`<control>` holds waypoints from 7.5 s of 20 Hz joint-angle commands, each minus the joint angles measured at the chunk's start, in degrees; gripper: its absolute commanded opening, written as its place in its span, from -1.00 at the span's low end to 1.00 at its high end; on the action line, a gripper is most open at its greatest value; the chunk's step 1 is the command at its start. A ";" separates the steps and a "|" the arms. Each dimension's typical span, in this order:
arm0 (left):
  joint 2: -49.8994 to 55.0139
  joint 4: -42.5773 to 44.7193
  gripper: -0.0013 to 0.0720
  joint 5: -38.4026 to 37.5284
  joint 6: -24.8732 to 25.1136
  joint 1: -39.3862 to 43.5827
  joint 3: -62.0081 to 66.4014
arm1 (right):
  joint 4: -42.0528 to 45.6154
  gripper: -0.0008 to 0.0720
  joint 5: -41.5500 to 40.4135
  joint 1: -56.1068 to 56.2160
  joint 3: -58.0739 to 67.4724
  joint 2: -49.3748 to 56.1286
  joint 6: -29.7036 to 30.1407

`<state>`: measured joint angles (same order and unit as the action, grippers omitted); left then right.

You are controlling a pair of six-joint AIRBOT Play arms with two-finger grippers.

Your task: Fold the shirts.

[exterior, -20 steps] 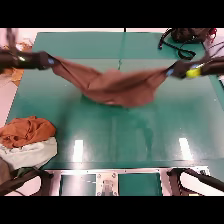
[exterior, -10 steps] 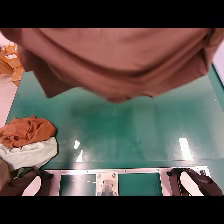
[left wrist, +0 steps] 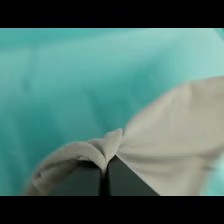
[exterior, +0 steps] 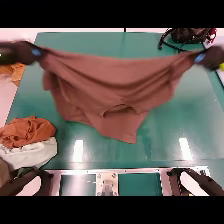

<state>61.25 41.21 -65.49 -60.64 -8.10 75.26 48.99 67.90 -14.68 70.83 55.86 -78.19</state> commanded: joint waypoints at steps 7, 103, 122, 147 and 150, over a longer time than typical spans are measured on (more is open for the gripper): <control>30.01 -11.08 0.79 19.96 5.18 11.10 -7.52 | -0.28 -0.94 -15.39 2.69 -17.57 27.76 3.96; 1.25 31.91 -0.90 -16.52 -22.36 17.57 -13.16 | -0.76 -0.93 -2.60 6.27 -1.90 4.85 -3.67; -6.16 44.00 -0.90 -4.35 -21.40 17.57 43.43 | -6.60 -0.93 -11.76 -20.72 31.12 -11.37 -9.81; 43.43 24.55 0.79 -15.19 -22.23 5.49 34.12 | 5.88 -0.07 -0.11 -16.33 12.59 37.13 1.05; 42.73 24.55 0.79 -23.65 -21.31 2.16 32.39 | 9.68 0.07 4.44 -22.25 4.09 34.21 2.89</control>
<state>104.73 66.13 -78.35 -83.24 -2.44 108.31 54.57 64.53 -31.44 80.12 91.98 -77.36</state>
